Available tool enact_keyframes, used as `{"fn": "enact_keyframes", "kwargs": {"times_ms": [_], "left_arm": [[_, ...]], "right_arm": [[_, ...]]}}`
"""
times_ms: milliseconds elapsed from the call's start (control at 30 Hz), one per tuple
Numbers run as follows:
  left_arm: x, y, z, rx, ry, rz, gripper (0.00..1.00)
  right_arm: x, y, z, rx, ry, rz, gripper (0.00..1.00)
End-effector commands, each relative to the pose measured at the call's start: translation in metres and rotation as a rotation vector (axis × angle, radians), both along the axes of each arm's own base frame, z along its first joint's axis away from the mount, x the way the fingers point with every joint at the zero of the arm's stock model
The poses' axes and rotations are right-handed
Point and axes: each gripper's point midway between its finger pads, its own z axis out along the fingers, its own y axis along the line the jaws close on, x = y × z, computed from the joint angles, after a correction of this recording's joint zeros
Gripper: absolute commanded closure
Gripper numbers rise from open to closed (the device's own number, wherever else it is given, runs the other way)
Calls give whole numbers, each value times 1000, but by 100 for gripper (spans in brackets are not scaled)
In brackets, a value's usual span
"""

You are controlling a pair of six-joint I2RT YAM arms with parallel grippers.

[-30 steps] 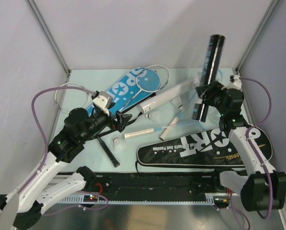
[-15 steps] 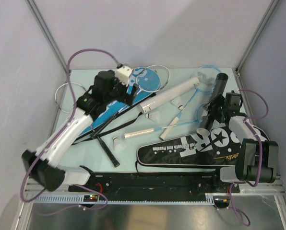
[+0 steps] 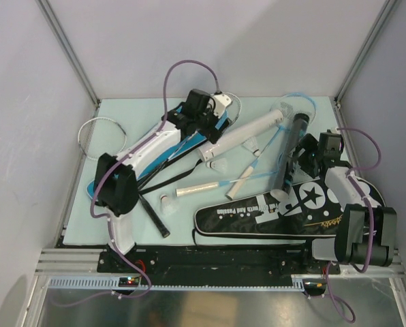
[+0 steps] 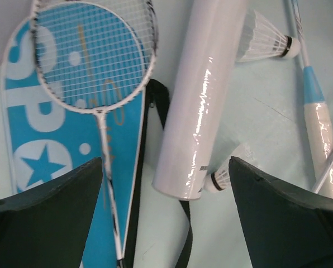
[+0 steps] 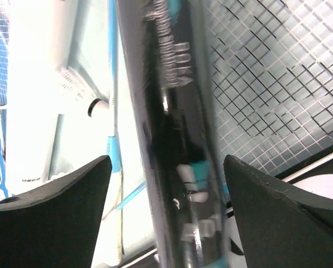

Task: Pack up the badminton gear
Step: Place the shuttle tube at the center of the board.

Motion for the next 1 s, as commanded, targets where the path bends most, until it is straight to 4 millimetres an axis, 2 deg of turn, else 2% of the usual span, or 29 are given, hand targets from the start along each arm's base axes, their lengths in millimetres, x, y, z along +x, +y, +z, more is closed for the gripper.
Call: {"fn": "enact_keyframes", "kwargs": {"times_ms": [0,133,300,433,567,733,867,967], "left_arm": [[4,-22,-8,6,0,-92,3],[5,-27,-35,25,48,-102,4],[3,-32,-66,39,108,-138,8],[11,-36,-85,71,116,-152,10],[23,-43,-96,71,123,-141,11],[31,-53,-105,60,132,-122,13],[33,-59,-118,89,135,-108,16],[34,-62,-120,112,122,-101,19]], "right_arm": [[5,3,33,-23,-94,26,9],[1,8,43,-29,-110,48,5],[2,15,77,-56,-204,87,6],[0,25,101,-77,-282,118,7],[-4,31,115,-88,-327,145,7],[-8,32,123,-99,-353,157,7],[-10,34,129,-94,-372,163,7],[-11,36,134,-86,-386,171,7]]}}
